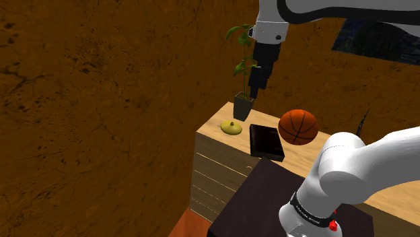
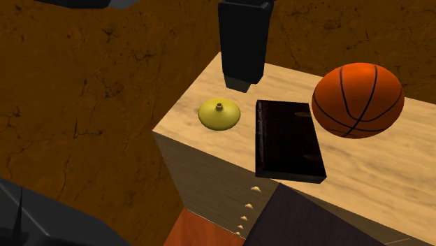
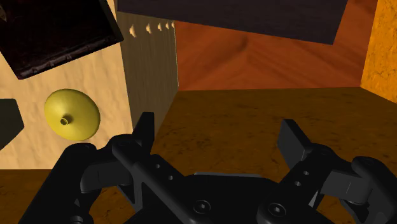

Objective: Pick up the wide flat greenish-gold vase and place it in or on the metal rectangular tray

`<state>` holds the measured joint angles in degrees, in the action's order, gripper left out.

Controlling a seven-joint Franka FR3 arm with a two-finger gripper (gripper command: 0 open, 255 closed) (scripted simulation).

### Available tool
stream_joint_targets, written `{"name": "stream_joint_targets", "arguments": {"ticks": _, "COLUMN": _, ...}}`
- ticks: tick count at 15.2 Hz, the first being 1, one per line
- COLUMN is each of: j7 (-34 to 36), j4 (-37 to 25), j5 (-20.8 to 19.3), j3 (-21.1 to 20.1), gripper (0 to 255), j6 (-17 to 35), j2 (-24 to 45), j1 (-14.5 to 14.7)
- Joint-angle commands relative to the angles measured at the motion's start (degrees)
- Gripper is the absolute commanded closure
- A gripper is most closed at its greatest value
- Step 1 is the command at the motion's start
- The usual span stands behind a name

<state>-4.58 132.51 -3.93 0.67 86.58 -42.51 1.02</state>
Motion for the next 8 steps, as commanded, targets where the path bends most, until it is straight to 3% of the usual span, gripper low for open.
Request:
{"name": "stream_joint_targets", "arguments": {"ticks": 1, "j7": 0.0, "j4": 0.0, "j5": 0.0, "j3": 0.0, "gripper": 0, "j6": 0.0, "j2": 0.0, "j1": 0.0}}
{"name": "stream_joint_targets", "arguments": {"ticks": 8, "j7": -5.4, "j4": 3.7, "j5": -3.4, "j3": 6.3, "gripper": 0, "j6": 11.0, "j2": 6.9, "j1": -2.2}}
